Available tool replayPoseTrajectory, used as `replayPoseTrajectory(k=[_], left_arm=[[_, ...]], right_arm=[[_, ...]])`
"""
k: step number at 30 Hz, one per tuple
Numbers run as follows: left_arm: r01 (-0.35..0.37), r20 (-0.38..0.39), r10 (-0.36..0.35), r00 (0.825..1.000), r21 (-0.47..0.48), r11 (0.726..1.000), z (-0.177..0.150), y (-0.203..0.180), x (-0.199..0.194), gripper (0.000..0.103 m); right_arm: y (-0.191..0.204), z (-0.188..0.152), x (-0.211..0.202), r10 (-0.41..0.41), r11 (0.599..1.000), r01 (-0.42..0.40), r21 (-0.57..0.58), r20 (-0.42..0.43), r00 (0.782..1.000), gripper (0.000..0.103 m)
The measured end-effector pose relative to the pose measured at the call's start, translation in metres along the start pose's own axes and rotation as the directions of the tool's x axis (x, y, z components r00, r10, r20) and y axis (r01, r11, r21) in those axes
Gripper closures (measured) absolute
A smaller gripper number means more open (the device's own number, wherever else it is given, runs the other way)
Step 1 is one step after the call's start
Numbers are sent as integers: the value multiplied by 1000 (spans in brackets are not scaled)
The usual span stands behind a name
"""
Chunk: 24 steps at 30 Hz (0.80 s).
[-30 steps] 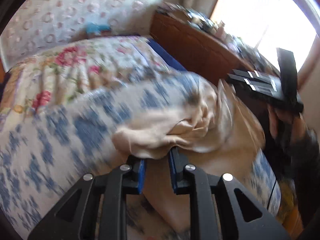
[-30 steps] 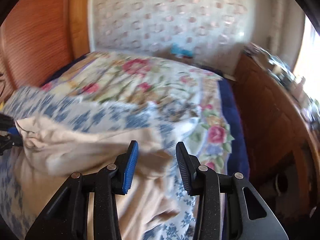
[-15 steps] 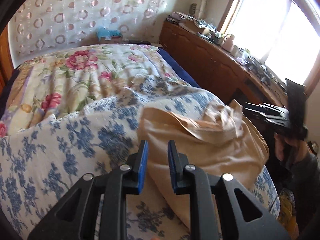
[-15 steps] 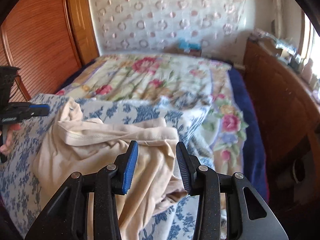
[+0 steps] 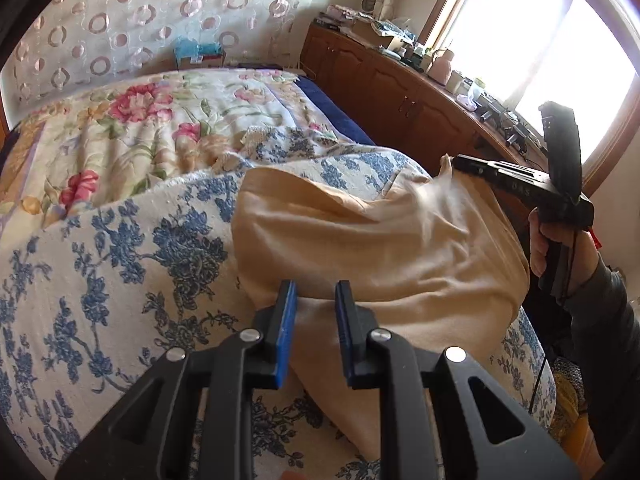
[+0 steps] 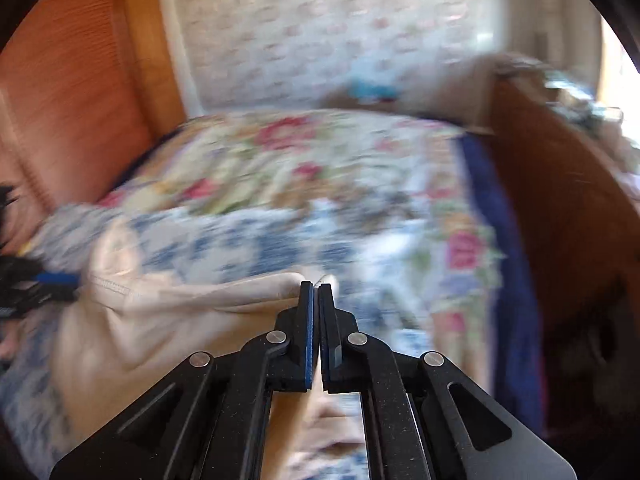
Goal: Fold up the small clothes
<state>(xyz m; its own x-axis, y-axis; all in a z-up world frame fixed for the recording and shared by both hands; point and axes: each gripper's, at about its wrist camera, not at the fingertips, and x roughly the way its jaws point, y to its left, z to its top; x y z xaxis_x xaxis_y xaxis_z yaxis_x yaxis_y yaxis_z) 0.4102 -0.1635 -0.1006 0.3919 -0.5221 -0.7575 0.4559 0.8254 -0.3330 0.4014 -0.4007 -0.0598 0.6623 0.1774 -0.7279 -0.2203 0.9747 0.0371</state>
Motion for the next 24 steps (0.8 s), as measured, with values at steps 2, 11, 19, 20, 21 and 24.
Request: replayPoseTrajectory(k=[2, 11, 19, 20, 21, 24], left_arm=[[-22, -24, 22, 999, 0, 1000, 0, 0, 7, 86], [-52, -47, 53, 997, 17, 998, -1, 1, 19, 81], [-53, -65, 59, 996, 93, 994, -2, 0, 18, 79], [-48, -71, 55, 996, 101, 994, -1, 1, 17, 79], [-39, -76, 47, 996, 103, 994, -2, 2, 16, 78], [-39, -93, 49, 994, 102, 994, -3, 5, 11, 73]], right_arm=[[-8, -3, -1, 10, 999, -10, 33, -10, 1000, 103], [-5, -36, -52, 55, 993, -58, 101, 34, 998, 37], [8, -69, -52, 121, 981, -115, 158, -27, 992, 23], [8, -71, -49, 126, 979, -119, 163, -35, 991, 23], [8, -72, -46, 133, 978, -124, 170, -42, 990, 23], [9, -74, -42, 137, 977, -127, 169, -47, 989, 23]])
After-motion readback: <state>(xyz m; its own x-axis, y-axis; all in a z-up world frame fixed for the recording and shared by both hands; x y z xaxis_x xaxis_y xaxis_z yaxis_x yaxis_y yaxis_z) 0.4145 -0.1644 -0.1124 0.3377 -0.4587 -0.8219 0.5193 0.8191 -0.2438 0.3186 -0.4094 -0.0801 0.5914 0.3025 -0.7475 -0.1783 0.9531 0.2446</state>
